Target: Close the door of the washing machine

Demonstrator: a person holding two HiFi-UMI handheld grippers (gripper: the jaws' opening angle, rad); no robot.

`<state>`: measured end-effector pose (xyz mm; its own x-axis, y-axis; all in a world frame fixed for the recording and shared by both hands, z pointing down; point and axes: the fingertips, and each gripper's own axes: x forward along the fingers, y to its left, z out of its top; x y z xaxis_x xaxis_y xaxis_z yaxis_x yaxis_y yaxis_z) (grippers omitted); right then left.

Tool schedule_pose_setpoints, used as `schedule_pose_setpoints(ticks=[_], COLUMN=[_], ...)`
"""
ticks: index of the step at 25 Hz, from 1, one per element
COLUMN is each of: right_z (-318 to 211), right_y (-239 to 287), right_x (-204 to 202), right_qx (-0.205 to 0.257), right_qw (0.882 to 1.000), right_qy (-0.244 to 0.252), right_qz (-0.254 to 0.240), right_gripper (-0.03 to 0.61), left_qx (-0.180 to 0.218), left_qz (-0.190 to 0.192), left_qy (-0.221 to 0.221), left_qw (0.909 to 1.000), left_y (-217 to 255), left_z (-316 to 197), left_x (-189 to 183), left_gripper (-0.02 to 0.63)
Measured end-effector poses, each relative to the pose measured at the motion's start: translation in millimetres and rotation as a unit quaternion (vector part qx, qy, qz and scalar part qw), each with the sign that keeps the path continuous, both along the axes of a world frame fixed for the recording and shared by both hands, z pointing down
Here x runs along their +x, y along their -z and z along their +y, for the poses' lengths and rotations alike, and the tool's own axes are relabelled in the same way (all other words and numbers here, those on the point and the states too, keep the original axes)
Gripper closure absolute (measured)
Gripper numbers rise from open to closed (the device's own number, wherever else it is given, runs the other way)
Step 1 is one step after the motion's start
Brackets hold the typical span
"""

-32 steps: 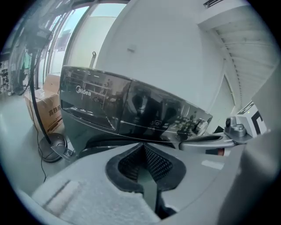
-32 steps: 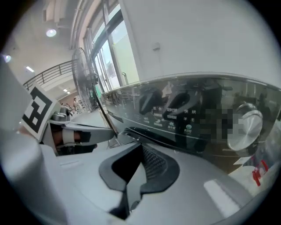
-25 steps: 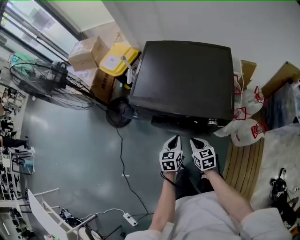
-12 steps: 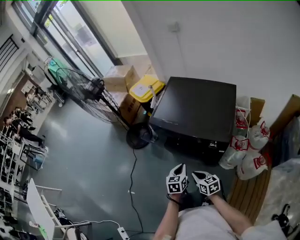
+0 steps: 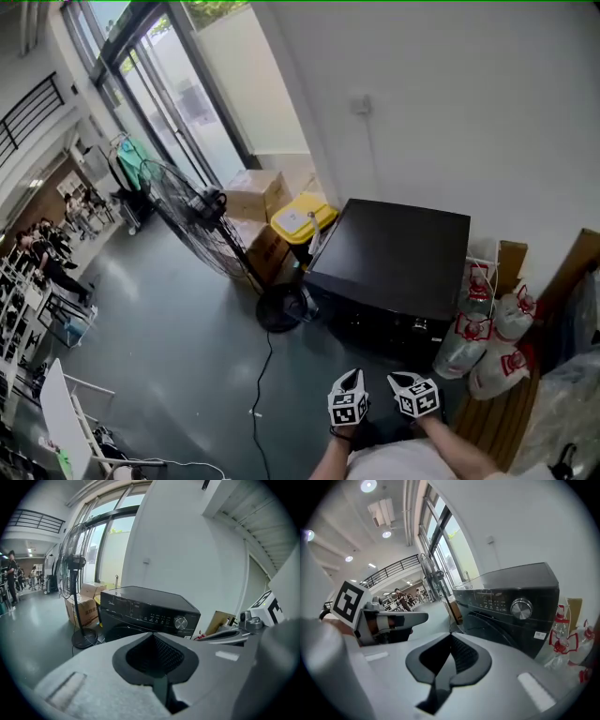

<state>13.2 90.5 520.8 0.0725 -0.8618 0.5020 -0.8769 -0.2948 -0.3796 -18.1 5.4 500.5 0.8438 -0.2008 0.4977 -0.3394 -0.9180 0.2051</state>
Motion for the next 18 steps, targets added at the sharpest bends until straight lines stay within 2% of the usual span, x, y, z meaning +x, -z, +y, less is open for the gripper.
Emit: schedule_pose_setpoints(ticks=[8, 18], right_z=[5.4, 3.9], right_y=[-5.7, -4.9], right_x=[3.0, 3.4], right_qx=[-0.006, -0.006], right_qw=[1.000, 1.000], right_qy=[0.002, 0.006], right_qz=[0.003, 0.000], right_gripper=[0.577, 0.577], left_qx=[-0.005, -0.004], left_qz=[0.004, 0.005], left_qy=[0.020, 0.021], left_qw=[0.9998, 0.9997], left_y=[-3.0, -3.1], left_z=[-7.7, -8.5], left_x=[-5.9, -4.6], left_gripper=[0.607, 0.607])
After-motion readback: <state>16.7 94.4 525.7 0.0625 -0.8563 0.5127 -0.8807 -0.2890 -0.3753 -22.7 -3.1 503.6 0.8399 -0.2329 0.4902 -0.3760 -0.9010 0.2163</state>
